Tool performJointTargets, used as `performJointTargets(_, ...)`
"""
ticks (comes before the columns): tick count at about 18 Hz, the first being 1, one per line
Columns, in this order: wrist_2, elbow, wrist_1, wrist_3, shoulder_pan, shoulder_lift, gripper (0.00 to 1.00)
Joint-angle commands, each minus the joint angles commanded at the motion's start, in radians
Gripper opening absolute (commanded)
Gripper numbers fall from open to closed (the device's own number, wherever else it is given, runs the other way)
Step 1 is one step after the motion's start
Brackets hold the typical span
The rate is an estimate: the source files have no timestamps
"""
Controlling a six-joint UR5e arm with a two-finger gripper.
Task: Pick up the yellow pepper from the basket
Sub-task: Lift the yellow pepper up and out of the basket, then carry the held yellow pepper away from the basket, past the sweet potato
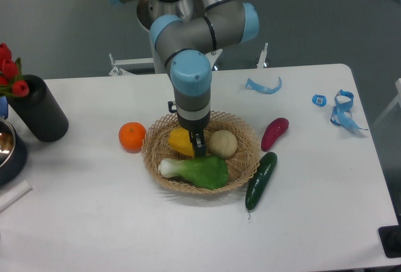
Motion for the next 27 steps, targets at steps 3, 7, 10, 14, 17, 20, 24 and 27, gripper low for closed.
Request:
performJointTargets(3, -0.003, 0.034, 0.002, -0.003, 0.037, 0.008, 0.68)
performJointTargets(7, -0.026, 0.101, 0.002, -0.069, 0.097, 0.006, 0.66)
performJointTargets(10, -0.063, 0.127, 0.002, -0.08, 0.149, -0.001, 0.66)
performJointTargets(14, -0.064, 0.172, 0.0, -0.083, 0.205, -0.029, 0.66)
performJointTargets(17, -0.063, 0.179, -0.002, -0.083, 0.276, -0.066, 0.66)
performJointTargets(20, -0.067, 0.189, 0.009, -0.084, 0.351, -0.118, 0.66)
performJointTargets(24, -0.078, 0.259, 0.012, -0.142, 0.385, -0.156, 0.63)
performJointTargets(27, -0.106, 0.296, 0.014, -0.221, 0.388, -0.192, 0.6)
